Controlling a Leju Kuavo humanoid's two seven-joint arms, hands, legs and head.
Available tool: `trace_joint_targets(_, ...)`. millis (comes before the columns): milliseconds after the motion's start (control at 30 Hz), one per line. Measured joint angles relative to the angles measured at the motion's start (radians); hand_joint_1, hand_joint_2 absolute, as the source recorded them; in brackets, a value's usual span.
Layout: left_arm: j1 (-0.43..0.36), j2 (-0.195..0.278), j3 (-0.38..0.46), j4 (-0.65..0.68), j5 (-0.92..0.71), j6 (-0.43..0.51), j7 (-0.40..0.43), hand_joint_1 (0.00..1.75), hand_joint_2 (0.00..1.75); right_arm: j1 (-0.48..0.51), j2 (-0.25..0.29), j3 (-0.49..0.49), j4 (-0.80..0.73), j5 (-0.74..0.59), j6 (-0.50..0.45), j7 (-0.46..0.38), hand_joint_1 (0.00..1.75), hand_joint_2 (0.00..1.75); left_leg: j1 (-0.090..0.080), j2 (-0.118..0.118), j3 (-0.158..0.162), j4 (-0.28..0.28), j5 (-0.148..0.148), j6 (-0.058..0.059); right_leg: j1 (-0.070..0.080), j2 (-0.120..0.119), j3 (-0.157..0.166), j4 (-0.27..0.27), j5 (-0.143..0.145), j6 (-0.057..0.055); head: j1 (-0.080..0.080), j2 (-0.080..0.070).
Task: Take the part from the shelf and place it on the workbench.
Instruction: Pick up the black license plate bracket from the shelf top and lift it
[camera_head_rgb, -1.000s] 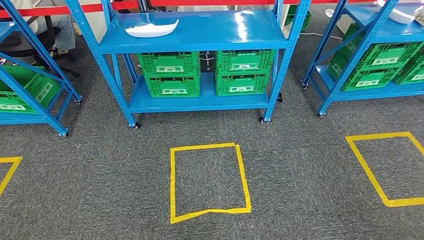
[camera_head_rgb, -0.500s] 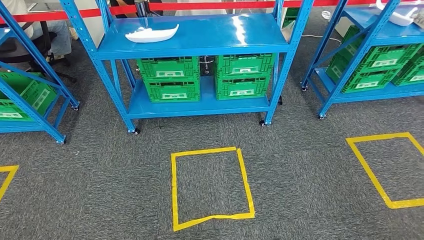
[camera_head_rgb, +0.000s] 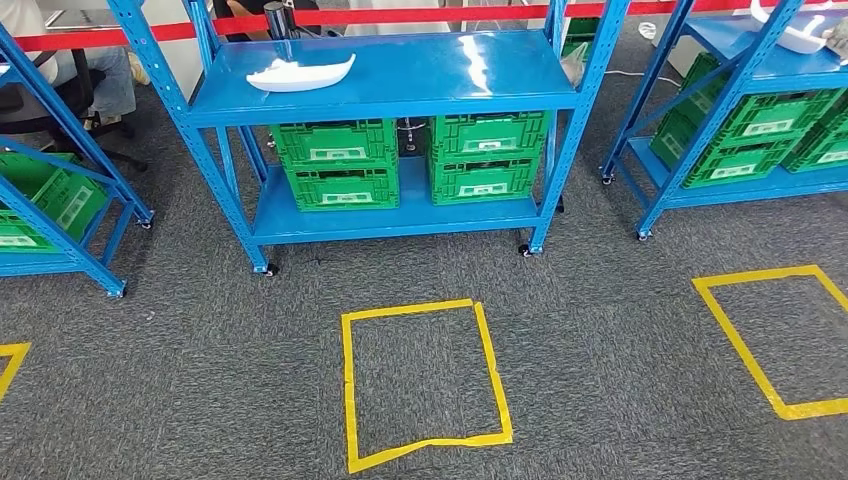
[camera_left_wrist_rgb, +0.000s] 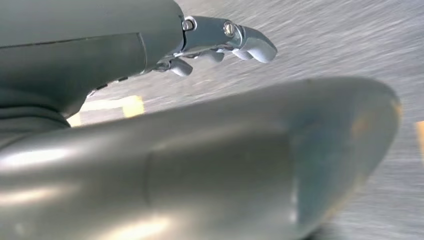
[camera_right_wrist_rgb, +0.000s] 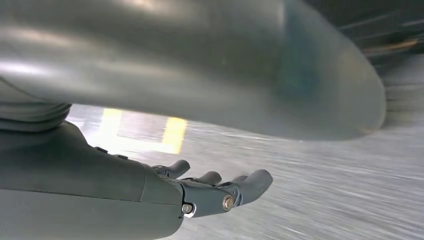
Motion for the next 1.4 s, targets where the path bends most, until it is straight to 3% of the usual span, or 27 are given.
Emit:
trace_joint_targets(67, 0.055, -0.002, 0.000, 0.066, 0.000, 0.000, 0.001, 0.00, 0.00, -0.055, 0.002, 0.000, -0.067, 0.000, 0.000, 0.000, 0.00, 0.00, -0.001, -0.002, -0.002, 0.023, -0.017, -0.011, -0.007, 0.017, 0.012, -0.013, 0.005, -0.007, -0.003, 0.000)
trace_joint_targets(100, 0.080, -0.002, 0.000, 0.101, 0.000, 0.000, 0.001, 0.00, 0.00, -0.081, 0.002, 0.000, -0.102, 0.000, 0.000, 0.000, 0.00, 0.00, 0.000, -0.009, -0.018, 0.061, -0.038, -0.017, -0.012, 0.025, 0.019, -0.019, 0.007, -0.010, -0.005, 0.000)
trace_joint_targets(167, 0.126, 0.002, 0.000, 0.167, 0.000, 0.000, 0.001, 0.00, 0.00, -0.128, 0.002, 0.000, -0.162, 0.000, 0.000, 0.000, 0.00, 0.00, 0.007, -0.021, -0.083, 0.184, -0.095, -0.026, -0.014, 0.043, 0.023, -0.020, 0.004, -0.014, -0.008, 0.000)
trace_joint_targets(200, 0.145, 0.005, 0.000, 0.192, 0.000, 0.000, 0.002, 0.00, 0.00, -0.145, 0.002, -0.001, -0.185, 0.000, 0.000, 0.000, 0.00, 0.00, 0.010, -0.022, -0.116, 0.239, -0.113, -0.030, -0.015, 0.055, 0.025, -0.019, 0.001, -0.014, -0.008, 0.000)
trace_joint_targets(233, 0.160, 0.007, 0.000, 0.211, 0.000, 0.000, 0.002, 0.00, 0.00, -0.156, 0.002, -0.001, -0.202, 0.000, 0.000, 0.000, 0.00, 0.00, 0.013, -0.023, -0.137, 0.265, -0.110, -0.034, -0.017, 0.067, 0.028, -0.019, -0.002, -0.013, -0.008, 0.000)
trace_joint_targets(267, 0.168, 0.009, 0.000, 0.222, 0.000, 0.000, 0.002, 0.00, 0.00, -0.161, 0.002, -0.001, -0.213, 0.000, 0.000, 0.001, 0.00, 0.00, 0.015, -0.024, -0.140, 0.253, -0.087, -0.036, -0.019, 0.077, 0.033, -0.019, -0.005, -0.010, -0.008, 0.000)
trace_joint_targets(300, 0.166, 0.010, 0.000, 0.224, 0.000, 0.000, 0.001, 0.00, 0.00, -0.158, 0.002, -0.001, -0.216, 0.000, 0.000, 0.001, 0.00, 0.00, 0.017, -0.027, -0.123, 0.203, -0.046, -0.039, -0.021, 0.085, 0.040, -0.019, -0.010, -0.005, -0.008, 0.000)
trace_joint_targets(367, 0.141, 0.010, 0.000, 0.207, 0.000, 0.000, 0.000, 0.00, 0.00, -0.134, 0.002, -0.001, -0.203, 0.000, 0.000, 0.003, 0.00, 0.00, 0.021, -0.048, -0.065, 0.068, 0.028, -0.041, -0.024, 0.092, 0.050, -0.018, -0.021, 0.006, -0.008, 0.000)
trace_joint_targets(400, 0.119, 0.009, 0.000, 0.189, 0.000, 0.000, -0.001, 0.00, 0.00, -0.114, 0.002, -0.001, -0.186, 0.000, 0.000, 0.004, 0.00, 0.00, 0.022, -0.055, -0.043, 0.024, 0.046, -0.037, -0.024, 0.093, 0.052, -0.018, -0.026, 0.011, -0.008, 0.000)
trace_joint_targets(500, 0.039, 0.004, 0.000, 0.103, 0.000, 0.000, -0.003, 0.00, 0.00, -0.037, 0.003, -0.001, -0.104, 0.000, 0.000, 0.004, 0.00, 0.00, 0.016, -0.051, -0.031, 0.003, 0.047, -0.014, -0.024, 0.097, 0.053, -0.022, -0.033, 0.028, -0.005, 0.000)
trace_joint_targets(567, -0.017, 0.001, 0.000, 0.033, 0.000, 0.000, -0.004, 0.00, 0.00, 0.022, 0.004, -0.001, -0.039, 0.000, 0.000, 0.005, 0.00, 0.00, 0.017, -0.047, -0.029, -0.002, 0.046, 0.000, -0.025, 0.078, 0.047, -0.002, -0.045, 0.038, -0.002, 0.000)
trace_joint_targets(633, -0.067, 0.000, 0.000, -0.036, 0.000, 0.000, -0.005, 0.00, 0.00, 0.074, 0.004, -0.001, 0.027, 0.000, 0.000, 0.005, 0.00, 0.00, 0.018, -0.046, -0.027, -0.006, 0.045, 0.010, -0.025, 0.042, -0.004, 0.095, -0.094, 0.045, 0.001, 0.000)
trace_joint_targets(700, -0.107, 0.002, 0.000, -0.094, 0.000, 0.000, -0.005, 0.00, 0.00, 0.114, 0.004, -0.001, 0.086, 0.000, 0.000, 0.005, 0.00, 0.00, 0.016, -0.045, -0.027, -0.004, 0.042, 0.014, -0.024, 0.023, -0.086, 0.233, -0.147, 0.047, 0.004, 0.000)
trace_joint_targets(733, -0.120, 0.002, 0.000, -0.114, 0.000, 0.000, -0.005, 0.00, 0.00, 0.129, 0.003, -0.001, 0.107, 0.000, 0.000, 0.005, 0.00, 0.00, 0.015, -0.045, -0.026, -0.004, 0.040, 0.015, -0.023, 0.022, -0.113, 0.272, -0.152, 0.047, 0.004, 0.000)
trace_joint_targets(767, -0.127, 0.003, 0.000, -0.127, 0.000, 0.000, -0.005, 0.00, 0.00, 0.139, 0.003, -0.001, 0.121, 0.000, 0.000, 0.005, 0.00, 0.00, 0.015, -0.046, -0.025, -0.003, 0.037, 0.014, -0.023, 0.021, -0.121, 0.273, -0.136, 0.045, 0.004, 0.000)
trace_joint_targets(800, -0.128, 0.003, 0.000, -0.132, 0.000, 0.000, -0.005, 0.00, 0.00, 0.141, 0.003, -0.001, 0.126, 0.000, 0.000, 0.005, 0.00, 0.00, 0.015, -0.045, -0.022, -0.002, 0.035, 0.013, -0.022, 0.020, -0.107, 0.234, -0.104, 0.042, 0.004, 0.000)
trace_joint_targets(867, -0.109, 0.003, 0.000, -0.120, 0.000, 0.000, -0.004, 0.00, 0.00, 0.120, 0.002, -0.001, 0.117, 0.000, 0.000, 0.003, 0.00, 0.00, 0.013, -0.038, -0.015, -0.003, 0.028, 0.008, -0.018, 0.011, -0.040, 0.092, -0.030, 0.032, 0.004, 0.000)
trace_joint_targets(933, -0.069, 0.002, 0.000, -0.079, 0.000, 0.000, -0.002, 0.00, 0.00, 0.073, 0.002, -0.001, 0.079, 0.000, 0.000, 0.001, 0.00, 0.00, 0.011, -0.026, -0.010, -0.004, 0.019, -0.001, -0.013, 0.001, 0.005, 0.004, 0.001, 0.024, 0.004, 0.000)
trace_joint_targets(1033, 0.011, 0.000, 0.000, 0.013, 0.000, 0.000, 0.001, 0.00, 0.00, -0.011, 0.004, -0.001, -0.009, 0.000, 0.000, 0.000, 0.00, 0.00, 0.012, -0.016, 0.001, -0.008, 0.013, -0.015, -0.013, 0.008, 0.011, -0.009, 0.003, 0.013, 0.003, 0.000)
trace_joint_targets(1100, 0.064, -0.001, 0.000, 0.078, 0.000, 0.000, 0.002, 0.00, 0.00, -0.064, 0.004, -0.001, -0.076, 0.000, 0.000, 0.000, 0.00, 0.00, 0.012, -0.019, -0.008, 0.023, -0.008, -0.025, -0.018, 0.016, 0.016, -0.015, 0.005, 0.003, 0.001, 0.000)
trace_joint_targets(1133, 0.089, 0.000, 0.000, 0.111, 0.000, 0.000, 0.002, 0.00, 0.00, -0.088, 0.005, -0.001, -0.109, 0.000, 0.000, 0.000, 0.00, 0.00, 0.013, -0.023, -0.028, 0.068, -0.033, -0.029, -0.020, 0.020, 0.019, -0.017, 0.006, -0.001, -0.001, 0.000)
trace_joint_targets(1200, 0.131, 0.004, 0.000, 0.172, 0.000, 0.000, 0.002, 0.00, 0.00, -0.130, 0.004, -0.001, -0.164, 0.000, 0.000, 0.000, 0.00, 0.00, 0.014, -0.025, -0.099, 0.198, -0.093, -0.035, -0.020, 0.031, 0.020, -0.016, 0.003, -0.006, -0.003, 0.000)
trace_joint_targets(1233, 0.148, 0.006, 0.000, 0.197, 0.000, 0.000, 0.002, 0.00, 0.00, -0.145, 0.004, -0.001, -0.187, 0.000, 0.000, 0.000, 0.00, 0.00, 0.014, -0.025, -0.130, 0.251, -0.108, -0.037, -0.019, 0.037, 0.021, -0.016, 0.002, -0.007, -0.003, 0.000)
trace_joint_targets(1267, 0.160, 0.008, 0.000, 0.215, 0.000, 0.000, 0.002, 0.00, 0.00, -0.156, 0.004, -0.001, -0.204, 0.000, 0.000, 0.000, 0.00, 0.00, 0.014, -0.025, -0.147, 0.272, -0.103, -0.038, -0.020, 0.043, 0.023, -0.015, 0.000, -0.007, -0.003, 0.000)
trace_joint_targets(1300, 0.167, 0.009, 0.000, 0.226, 0.000, 0.000, 0.002, 0.00, 0.00, -0.159, 0.004, -0.001, -0.214, 0.000, 0.000, 0.000, 0.00, 0.00, 0.015, -0.025, -0.144, 0.253, -0.079, -0.038, -0.020, 0.049, 0.026, -0.015, -0.002, -0.006, -0.003, 0.000)
trace_joint_targets(1400, 0.140, 0.010, 0.000, 0.205, 0.000, 0.000, 0.000, 0.00, 0.00, -0.129, 0.004, -0.001, -0.200, 0.000, 0.000, 0.003, 0.00, 0.00, 0.014, -0.025, -0.060, 0.059, 0.027, -0.029, -0.019, 0.051, 0.038, -0.015, -0.013, 0.004, -0.002, 0.000)
